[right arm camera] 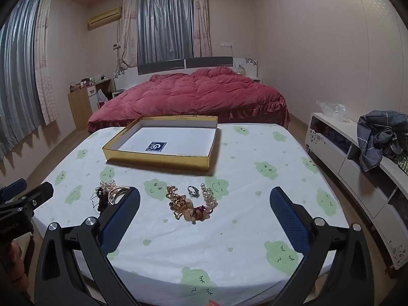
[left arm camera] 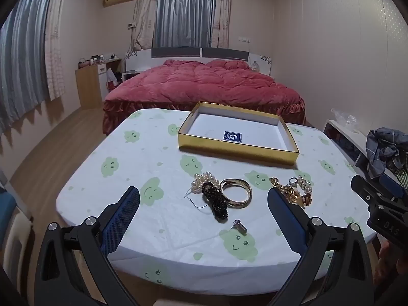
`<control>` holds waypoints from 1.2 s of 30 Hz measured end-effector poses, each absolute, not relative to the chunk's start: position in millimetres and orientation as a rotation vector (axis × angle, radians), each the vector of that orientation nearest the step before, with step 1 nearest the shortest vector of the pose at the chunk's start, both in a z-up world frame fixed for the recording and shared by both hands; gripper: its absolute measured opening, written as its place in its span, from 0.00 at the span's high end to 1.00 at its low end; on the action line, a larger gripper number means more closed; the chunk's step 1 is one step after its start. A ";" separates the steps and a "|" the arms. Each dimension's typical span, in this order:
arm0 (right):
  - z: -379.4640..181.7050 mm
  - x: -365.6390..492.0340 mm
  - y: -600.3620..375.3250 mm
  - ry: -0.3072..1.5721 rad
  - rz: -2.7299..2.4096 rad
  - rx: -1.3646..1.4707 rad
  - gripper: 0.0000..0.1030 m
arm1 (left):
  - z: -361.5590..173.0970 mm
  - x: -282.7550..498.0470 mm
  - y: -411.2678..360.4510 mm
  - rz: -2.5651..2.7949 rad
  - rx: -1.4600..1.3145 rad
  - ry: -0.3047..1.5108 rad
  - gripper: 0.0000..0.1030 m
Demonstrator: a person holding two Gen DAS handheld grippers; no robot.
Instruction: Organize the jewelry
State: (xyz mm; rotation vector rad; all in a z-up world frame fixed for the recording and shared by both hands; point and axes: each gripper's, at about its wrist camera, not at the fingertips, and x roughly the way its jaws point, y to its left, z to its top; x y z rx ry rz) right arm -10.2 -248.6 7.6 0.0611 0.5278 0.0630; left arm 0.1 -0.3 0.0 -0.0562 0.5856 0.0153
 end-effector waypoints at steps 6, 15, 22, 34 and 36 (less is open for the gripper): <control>8.3 -10.2 -249.3 0.527 0.067 0.067 1.00 | -3.5 6.1 -7.5 0.009 -0.047 0.592 0.05; 14.1 -11.6 -250.7 0.512 0.066 0.066 1.00 | -1.2 3.3 -9.8 0.006 -0.048 0.580 0.05; 13.8 -13.6 -248.6 0.514 0.070 0.066 1.00 | 3.4 -4.0 -4.9 0.001 -0.048 0.578 0.05; 12.8 -14.1 -248.8 0.498 0.072 0.067 1.00 | 5.7 -5.5 -4.3 0.003 -0.040 0.560 0.05; 14.1 -15.1 -248.1 0.495 0.073 0.066 1.00 | 5.8 -5.2 -4.3 0.002 -0.043 0.561 0.05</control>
